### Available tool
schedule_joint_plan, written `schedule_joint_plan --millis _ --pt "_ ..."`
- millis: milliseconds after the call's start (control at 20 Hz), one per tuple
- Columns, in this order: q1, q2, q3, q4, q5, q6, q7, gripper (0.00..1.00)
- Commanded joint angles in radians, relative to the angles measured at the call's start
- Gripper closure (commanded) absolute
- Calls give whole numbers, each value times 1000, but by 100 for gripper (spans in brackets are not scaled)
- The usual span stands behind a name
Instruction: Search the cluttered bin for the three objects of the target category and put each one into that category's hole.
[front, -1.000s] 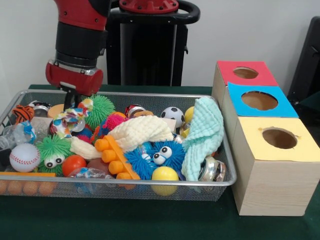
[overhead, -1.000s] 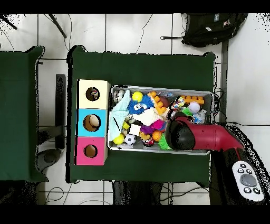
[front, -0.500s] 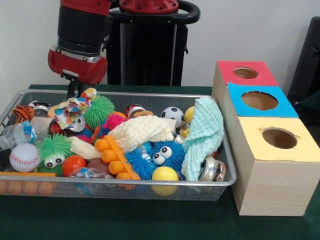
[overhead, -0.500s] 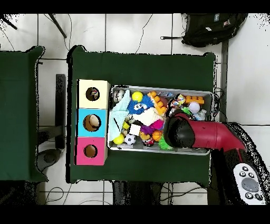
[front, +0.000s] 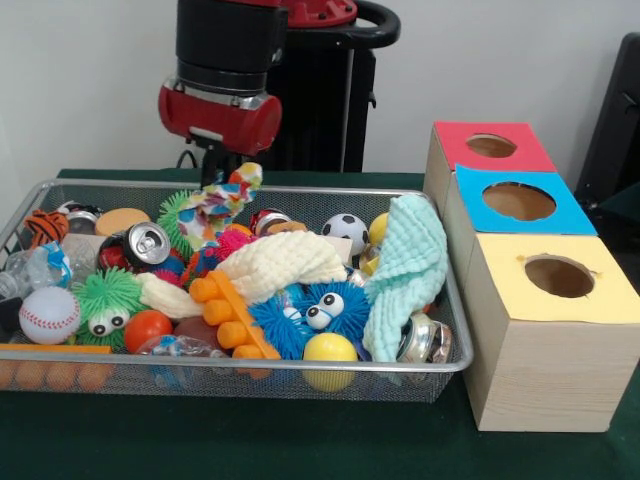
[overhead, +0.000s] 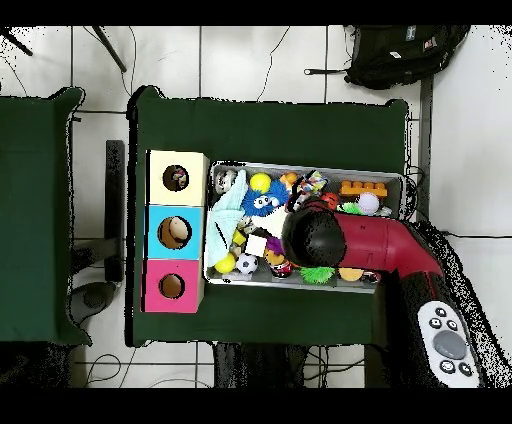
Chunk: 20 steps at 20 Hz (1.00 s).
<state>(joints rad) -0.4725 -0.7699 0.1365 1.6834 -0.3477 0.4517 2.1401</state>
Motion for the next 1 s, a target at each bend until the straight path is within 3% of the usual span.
schedule_joint_plan --millis 50,1000 --pt "48 -24 70 5 82 148 57 100" --pt "226 -5 -20 -74 214 183 156 100"
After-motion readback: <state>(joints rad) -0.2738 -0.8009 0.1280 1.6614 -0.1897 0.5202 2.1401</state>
